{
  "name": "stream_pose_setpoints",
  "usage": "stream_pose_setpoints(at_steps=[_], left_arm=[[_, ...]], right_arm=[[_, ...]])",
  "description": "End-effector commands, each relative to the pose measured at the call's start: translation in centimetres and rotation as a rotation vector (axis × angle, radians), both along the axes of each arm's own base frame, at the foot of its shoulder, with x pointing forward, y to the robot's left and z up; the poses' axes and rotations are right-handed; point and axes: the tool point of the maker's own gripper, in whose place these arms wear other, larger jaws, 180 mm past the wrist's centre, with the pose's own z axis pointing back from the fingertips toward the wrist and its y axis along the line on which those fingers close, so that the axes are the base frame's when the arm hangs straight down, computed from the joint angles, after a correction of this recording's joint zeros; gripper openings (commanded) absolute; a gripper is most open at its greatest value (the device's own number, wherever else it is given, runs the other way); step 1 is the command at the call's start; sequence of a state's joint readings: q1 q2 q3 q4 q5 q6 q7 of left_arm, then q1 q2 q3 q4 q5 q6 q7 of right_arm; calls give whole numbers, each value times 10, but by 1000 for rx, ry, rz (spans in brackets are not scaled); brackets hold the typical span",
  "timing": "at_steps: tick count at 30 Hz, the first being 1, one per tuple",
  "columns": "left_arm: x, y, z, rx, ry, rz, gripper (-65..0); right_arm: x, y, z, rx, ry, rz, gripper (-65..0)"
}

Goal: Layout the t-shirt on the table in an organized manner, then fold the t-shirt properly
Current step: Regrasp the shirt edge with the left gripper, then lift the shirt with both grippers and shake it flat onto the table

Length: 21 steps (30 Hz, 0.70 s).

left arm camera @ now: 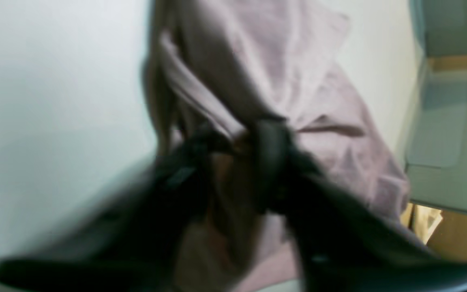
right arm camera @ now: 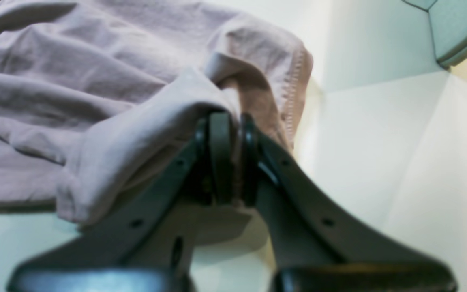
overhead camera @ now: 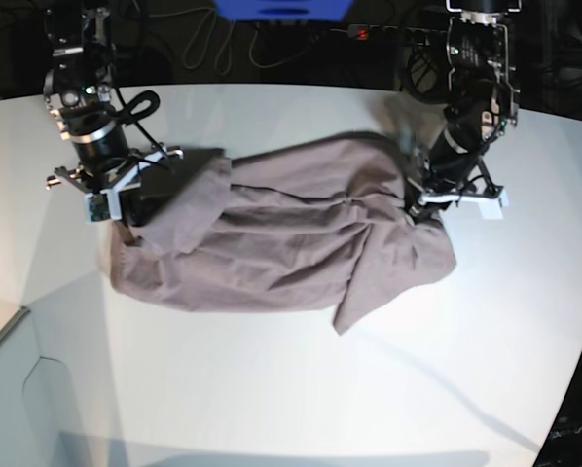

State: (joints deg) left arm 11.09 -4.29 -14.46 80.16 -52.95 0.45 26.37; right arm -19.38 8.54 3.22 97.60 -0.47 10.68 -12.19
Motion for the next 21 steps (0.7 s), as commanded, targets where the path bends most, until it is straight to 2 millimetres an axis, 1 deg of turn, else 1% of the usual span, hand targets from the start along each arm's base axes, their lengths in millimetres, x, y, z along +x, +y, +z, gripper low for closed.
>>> stream_pose_setpoints(at_steps=[1, 4, 5, 6, 7, 9, 10, 12, 14, 15, 21], left_arm=[[8, 3, 13, -5, -44, 7, -650], [22, 5, 35, 3, -105, 7, -634], [26, 6, 44, 13, -130, 2, -650], [30, 7, 56, 21, -163, 2, -650], [33, 15, 71, 40, -202, 13, -649], [40, 33, 105, 81, -286, 38, -648], [42, 39, 120, 99, -323, 48, -648], [46, 50, 151, 142, -399, 59, -648], [49, 60, 175, 183, -457, 62, -648], [55, 62, 190, 198, -495, 61, -648], [81, 66, 237, 217, -619, 67, -648]], right_arm=[[7, -3, 13, -3, -54, -2, -650], [8, -4, 14, -7, -57, -1, -650], [9, -4, 16, -10, -60, -1, -650], [10, -9, 17, -14, -64, -12, -650], [11, -15, 19, -20, -71, -25, -650], [19, -28, 31, -31, -105, -59, -650], [23, -36, 39, -38, -128, -79, -650], [28, -45, 54, -48, -171, -102, -650], [36, -45, 76, -53, -229, -103, -650], [40, -44, 86, -54, -257, -100, -650], [62, -36, 152, -62, -441, -82, -650]])
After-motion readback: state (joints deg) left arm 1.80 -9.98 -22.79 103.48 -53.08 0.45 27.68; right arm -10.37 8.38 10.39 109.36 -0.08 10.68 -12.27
